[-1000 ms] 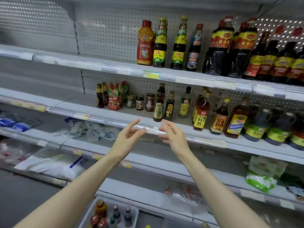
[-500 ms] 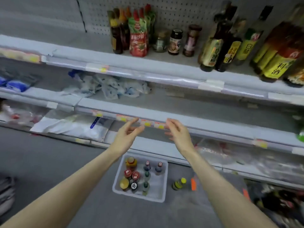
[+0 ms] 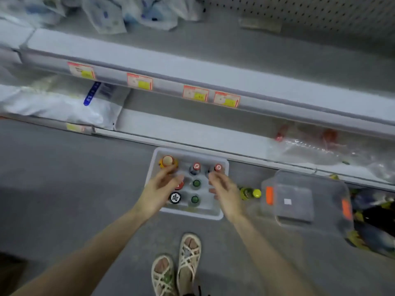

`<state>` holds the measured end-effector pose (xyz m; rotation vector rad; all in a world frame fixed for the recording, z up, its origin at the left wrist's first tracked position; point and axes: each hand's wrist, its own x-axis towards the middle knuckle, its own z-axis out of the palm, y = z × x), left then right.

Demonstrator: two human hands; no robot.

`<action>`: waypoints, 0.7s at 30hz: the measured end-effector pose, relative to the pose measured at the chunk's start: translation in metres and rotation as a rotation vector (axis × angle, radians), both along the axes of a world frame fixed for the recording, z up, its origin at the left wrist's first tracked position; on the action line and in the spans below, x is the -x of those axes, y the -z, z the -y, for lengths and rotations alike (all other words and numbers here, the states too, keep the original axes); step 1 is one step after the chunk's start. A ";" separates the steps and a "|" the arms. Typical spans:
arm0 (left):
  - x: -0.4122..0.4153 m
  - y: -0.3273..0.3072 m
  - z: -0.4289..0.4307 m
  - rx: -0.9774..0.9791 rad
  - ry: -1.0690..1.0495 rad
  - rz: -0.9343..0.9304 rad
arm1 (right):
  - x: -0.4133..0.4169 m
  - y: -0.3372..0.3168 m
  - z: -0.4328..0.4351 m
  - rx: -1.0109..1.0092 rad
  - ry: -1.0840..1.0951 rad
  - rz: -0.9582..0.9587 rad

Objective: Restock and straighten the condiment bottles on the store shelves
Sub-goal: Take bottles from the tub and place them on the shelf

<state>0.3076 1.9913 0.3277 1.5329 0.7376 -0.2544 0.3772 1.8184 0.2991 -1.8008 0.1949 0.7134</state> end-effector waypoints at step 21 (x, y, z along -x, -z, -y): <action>0.009 0.310 0.008 0.071 -0.033 -0.249 | 0.054 0.327 -0.001 0.041 0.021 -0.054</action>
